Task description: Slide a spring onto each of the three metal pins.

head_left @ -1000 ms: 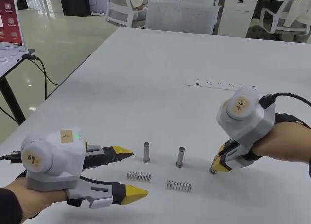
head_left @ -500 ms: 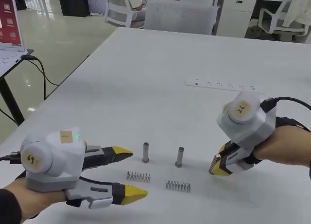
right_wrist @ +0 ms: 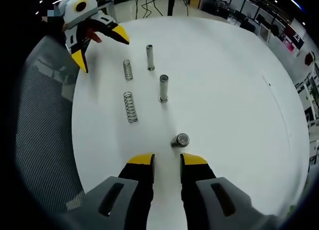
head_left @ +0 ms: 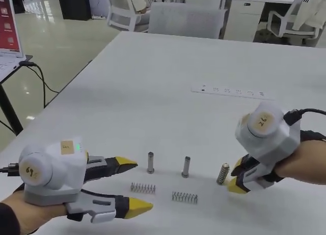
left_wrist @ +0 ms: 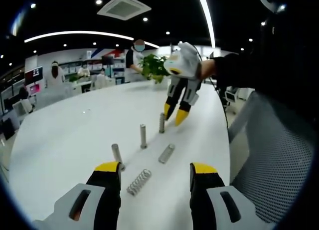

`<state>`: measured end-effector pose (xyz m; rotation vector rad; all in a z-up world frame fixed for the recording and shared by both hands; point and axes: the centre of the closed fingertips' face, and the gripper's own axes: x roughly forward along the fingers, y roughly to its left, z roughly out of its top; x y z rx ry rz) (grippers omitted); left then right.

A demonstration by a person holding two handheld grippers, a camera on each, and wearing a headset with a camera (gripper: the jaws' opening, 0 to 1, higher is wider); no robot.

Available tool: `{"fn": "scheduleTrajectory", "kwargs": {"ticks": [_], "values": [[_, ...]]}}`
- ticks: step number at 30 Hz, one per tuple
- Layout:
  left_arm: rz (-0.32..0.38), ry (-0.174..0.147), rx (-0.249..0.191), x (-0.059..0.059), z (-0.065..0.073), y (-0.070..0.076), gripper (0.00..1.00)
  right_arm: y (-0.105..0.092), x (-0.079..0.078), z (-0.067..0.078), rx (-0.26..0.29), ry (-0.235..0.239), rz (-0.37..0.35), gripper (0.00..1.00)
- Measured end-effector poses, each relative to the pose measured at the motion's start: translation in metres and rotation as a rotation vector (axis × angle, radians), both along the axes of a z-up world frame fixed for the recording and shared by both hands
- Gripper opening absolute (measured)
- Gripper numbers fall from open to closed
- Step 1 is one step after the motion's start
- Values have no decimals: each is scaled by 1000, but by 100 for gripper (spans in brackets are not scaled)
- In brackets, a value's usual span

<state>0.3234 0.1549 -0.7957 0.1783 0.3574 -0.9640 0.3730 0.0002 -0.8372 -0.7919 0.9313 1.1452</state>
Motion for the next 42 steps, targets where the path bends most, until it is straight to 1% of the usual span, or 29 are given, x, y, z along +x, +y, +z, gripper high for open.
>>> {"fn": "scheduleTrajectory", "kwargs": {"ticks": [3,9,14,17,22,30,33,34,42], "values": [[-2,1,2,0,0,0,50,3,-8,-1,8,16,6,18],[-6,1,3,-1,0,-1,50,14,-24,-1,17,30,32,17],[-9,0,1,-2,0,-2,50,28,-33,-1,25,35,68,17],[-9,0,1,-2,1,-2,50,35,-35,0,25,34,90,17],[-11,0,1,-2,0,-2,49,46,-37,0,30,33,120,16],[-13,1,2,-2,0,-2,49,63,-34,-5,39,34,156,15],[-13,2,2,-3,0,-3,48,68,-35,-7,46,42,163,15],[-13,2,2,-3,0,-3,48,70,-35,-9,42,49,166,15],[-19,6,3,-3,-1,-4,47,71,-35,-20,9,57,189,14]]}}
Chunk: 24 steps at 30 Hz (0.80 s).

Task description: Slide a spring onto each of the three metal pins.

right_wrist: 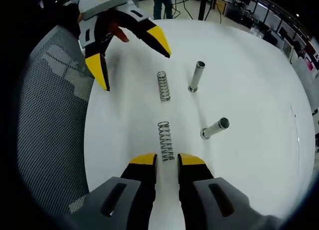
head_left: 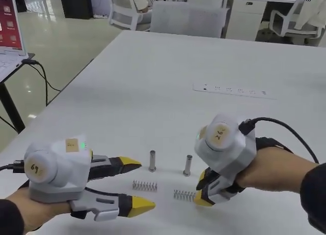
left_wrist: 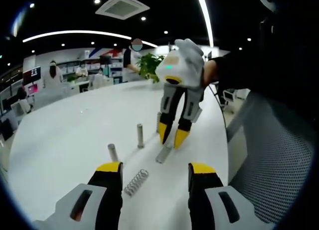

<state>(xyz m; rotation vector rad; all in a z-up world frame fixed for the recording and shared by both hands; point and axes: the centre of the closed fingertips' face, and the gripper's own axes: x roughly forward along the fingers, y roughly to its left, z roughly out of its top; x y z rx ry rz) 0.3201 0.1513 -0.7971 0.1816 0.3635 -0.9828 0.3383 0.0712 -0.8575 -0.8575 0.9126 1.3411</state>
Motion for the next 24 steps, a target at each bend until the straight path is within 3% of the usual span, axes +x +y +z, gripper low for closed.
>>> {"fn": "scheduleTrajectory", "kwargs": {"ticks": [11,24], "values": [[-6,3,2,0,-1,-1,47,1,-1,-9,-34,-4,29,12],[-9,3,1,0,0,-2,45,1,1,-8,-49,-34,40,8]]}}
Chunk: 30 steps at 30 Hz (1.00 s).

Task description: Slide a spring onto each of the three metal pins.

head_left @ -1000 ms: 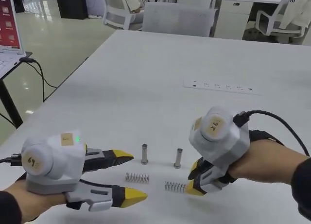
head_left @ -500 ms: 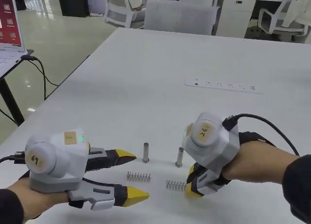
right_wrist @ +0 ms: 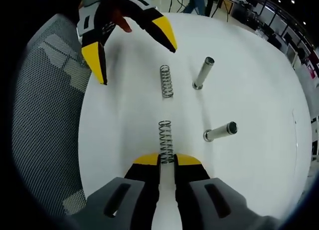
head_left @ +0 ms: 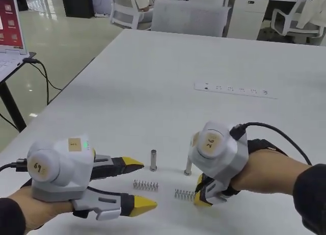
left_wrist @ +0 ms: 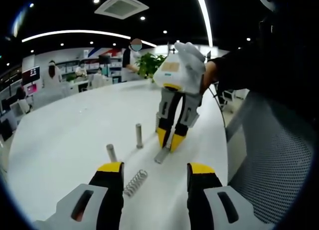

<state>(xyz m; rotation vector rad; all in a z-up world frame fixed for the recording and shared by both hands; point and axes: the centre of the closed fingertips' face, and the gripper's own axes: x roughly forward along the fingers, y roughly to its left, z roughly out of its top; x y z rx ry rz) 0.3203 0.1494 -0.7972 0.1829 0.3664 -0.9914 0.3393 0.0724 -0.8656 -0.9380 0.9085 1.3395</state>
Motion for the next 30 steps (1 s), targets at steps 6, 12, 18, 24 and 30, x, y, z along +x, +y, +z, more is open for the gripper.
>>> {"fn": "scheduleTrajectory", "kwargs": {"ticks": [6,12,18,24,30], "values": [[-18,-4,9,-2,1,-3,44,-2,-2,3,-2,2,-2,7],[-50,1,24,-5,1,-9,41,-3,-3,16,17,17,-16,7],[-82,3,45,-6,0,-14,38,-2,-7,31,38,15,-10,7],[-110,-5,55,-4,5,-21,35,3,-13,44,56,14,3,7],[-132,-8,55,-4,9,-27,33,8,-16,55,70,-2,30,7]]}}
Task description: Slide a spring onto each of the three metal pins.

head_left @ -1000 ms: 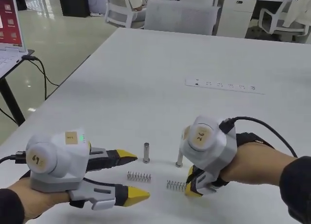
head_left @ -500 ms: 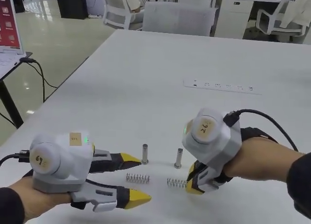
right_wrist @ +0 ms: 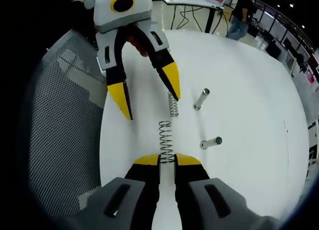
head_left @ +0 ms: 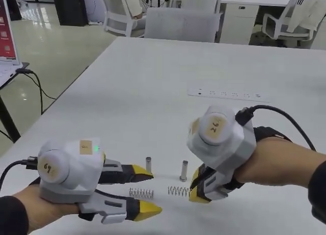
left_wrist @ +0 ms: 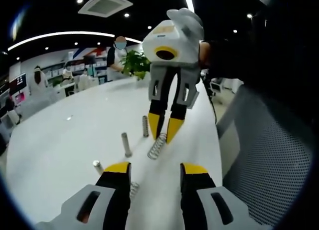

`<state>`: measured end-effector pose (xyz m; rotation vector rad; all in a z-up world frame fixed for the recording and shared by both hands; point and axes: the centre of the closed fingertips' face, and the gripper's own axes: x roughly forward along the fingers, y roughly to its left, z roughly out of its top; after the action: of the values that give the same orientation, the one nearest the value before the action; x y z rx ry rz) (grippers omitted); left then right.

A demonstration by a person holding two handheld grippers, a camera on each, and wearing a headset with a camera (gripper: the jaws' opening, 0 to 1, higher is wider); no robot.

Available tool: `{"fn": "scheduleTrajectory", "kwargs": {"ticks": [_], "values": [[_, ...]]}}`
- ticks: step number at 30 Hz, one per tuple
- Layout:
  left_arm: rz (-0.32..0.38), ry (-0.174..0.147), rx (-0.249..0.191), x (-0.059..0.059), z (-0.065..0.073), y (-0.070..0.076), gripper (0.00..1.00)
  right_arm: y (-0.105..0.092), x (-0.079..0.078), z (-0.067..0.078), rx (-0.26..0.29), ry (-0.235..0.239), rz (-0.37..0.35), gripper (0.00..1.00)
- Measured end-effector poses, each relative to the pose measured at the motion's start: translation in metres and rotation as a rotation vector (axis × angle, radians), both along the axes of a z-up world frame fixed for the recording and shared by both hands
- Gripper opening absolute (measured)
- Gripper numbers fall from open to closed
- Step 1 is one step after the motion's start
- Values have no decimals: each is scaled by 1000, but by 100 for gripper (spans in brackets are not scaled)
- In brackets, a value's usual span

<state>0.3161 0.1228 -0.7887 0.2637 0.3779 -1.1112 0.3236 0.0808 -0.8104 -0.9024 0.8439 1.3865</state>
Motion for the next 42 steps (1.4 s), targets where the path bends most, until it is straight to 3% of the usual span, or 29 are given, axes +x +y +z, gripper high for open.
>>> {"fn": "scheduleTrajectory", "kwargs": {"ticks": [13,35,42], "values": [[-36,-23,-1,2,15,-9,29,11,-3,19,21,-38,44,7],[-64,-28,6,1,9,-16,4,17,-9,20,21,-58,96,7],[-72,-17,4,-1,7,-17,3,16,-10,21,23,-59,104,8]]}}
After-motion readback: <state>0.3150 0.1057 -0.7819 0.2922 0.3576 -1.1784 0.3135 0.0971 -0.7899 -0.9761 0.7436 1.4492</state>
